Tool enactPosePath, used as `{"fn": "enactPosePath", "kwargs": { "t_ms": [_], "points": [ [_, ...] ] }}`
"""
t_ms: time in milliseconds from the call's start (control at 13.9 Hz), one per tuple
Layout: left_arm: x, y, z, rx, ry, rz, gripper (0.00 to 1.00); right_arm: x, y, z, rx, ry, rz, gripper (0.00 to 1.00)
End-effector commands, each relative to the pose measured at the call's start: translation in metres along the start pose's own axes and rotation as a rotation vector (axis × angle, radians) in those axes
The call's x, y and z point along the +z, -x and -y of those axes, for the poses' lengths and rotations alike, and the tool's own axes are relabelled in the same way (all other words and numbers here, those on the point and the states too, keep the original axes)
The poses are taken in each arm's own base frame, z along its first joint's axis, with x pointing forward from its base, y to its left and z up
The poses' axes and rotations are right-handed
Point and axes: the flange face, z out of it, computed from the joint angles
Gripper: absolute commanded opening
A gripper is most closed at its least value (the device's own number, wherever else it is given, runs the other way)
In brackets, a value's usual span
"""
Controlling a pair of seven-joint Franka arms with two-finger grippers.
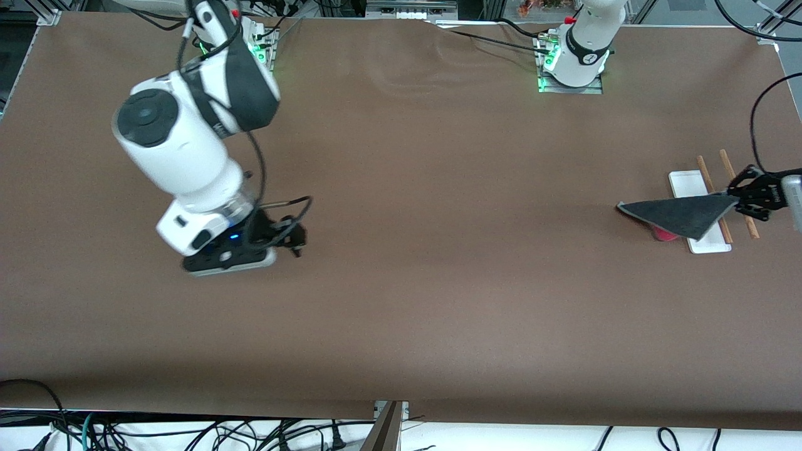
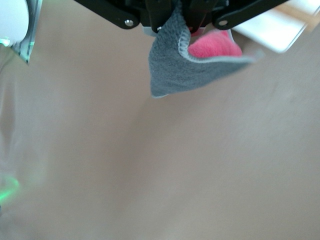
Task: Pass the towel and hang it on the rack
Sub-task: 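Open the right gripper while the left gripper carries the towel to the rack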
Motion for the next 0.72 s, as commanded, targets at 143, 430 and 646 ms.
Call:
{"fn": "enactPosePath", "kwargs": {
  "t_ms": [143,430,646],
  "points": [
    [-0.042,0.059,0.003,0.090,-0.039,-0.019,0.00,-0.039,0.001,-0.120,0.129,0.118,0.071,1.00],
    [-0.074,0.078,-0.004,0.092,-0.030,0.021,0.00,-0.074,0.016,-0.213,0.063,0.121,0.128,1.00],
    [-0.068,0.097,0.002,0.117,-0.017,0.029,0.00,-0.102,0.050,-0.246,0.096,0.107,0.173,1.00]
  ]
}}
